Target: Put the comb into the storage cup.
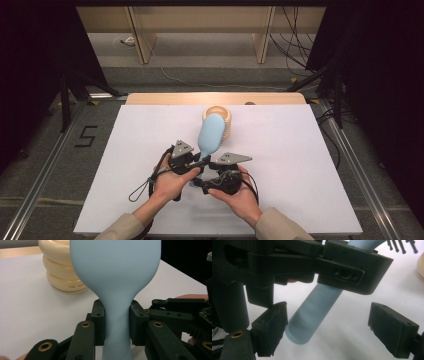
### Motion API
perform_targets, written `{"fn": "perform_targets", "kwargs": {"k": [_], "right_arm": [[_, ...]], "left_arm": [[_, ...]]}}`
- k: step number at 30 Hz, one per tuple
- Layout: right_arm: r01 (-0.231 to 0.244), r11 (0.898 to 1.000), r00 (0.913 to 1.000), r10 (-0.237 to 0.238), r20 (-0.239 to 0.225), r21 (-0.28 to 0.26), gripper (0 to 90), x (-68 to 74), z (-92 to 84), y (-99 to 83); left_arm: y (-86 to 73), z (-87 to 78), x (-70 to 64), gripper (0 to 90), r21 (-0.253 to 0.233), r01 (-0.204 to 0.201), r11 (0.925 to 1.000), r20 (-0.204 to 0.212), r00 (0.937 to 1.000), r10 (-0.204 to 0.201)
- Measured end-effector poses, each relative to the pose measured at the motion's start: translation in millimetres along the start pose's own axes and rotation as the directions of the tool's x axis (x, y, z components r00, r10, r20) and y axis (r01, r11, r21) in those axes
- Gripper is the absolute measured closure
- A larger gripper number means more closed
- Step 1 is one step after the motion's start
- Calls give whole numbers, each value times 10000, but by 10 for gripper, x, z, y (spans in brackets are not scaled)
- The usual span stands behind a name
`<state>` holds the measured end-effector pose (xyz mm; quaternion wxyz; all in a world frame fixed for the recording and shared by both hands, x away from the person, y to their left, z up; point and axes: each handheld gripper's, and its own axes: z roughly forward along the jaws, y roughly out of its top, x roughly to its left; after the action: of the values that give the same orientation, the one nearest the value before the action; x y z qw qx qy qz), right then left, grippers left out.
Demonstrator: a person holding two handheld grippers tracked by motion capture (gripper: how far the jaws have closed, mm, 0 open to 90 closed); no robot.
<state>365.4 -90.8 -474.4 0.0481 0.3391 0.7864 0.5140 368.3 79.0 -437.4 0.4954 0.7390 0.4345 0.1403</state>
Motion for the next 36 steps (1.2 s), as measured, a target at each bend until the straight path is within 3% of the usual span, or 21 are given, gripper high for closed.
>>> {"fn": "perform_targets", "kwargs": {"k": [15,18,20,27,36], "right_arm": [[-58,10000,9999,58,-88,-7,179,0,26,-3],[-112,9999,9998,112,-175,-40,210,-1,30,-3],[-122,9999,9994,119,-335,-80,293,3,29,-3],[37,9998,9982,-49,-590,-196,441,23,20,2],[-72,9999,9967,59,-805,-157,538,34,11,10]], "left_arm": [[10,-13,-14,695,-64,62,10000,104,9999,-61],[9,-12,-19,695,-65,89,9999,130,9999,-88],[7,-9,-19,695,-53,103,9999,151,9998,-102],[5,-7,-24,695,-25,119,9999,204,9997,-119],[4,-9,-30,695,-25,132,9999,238,9996,-132]]}}
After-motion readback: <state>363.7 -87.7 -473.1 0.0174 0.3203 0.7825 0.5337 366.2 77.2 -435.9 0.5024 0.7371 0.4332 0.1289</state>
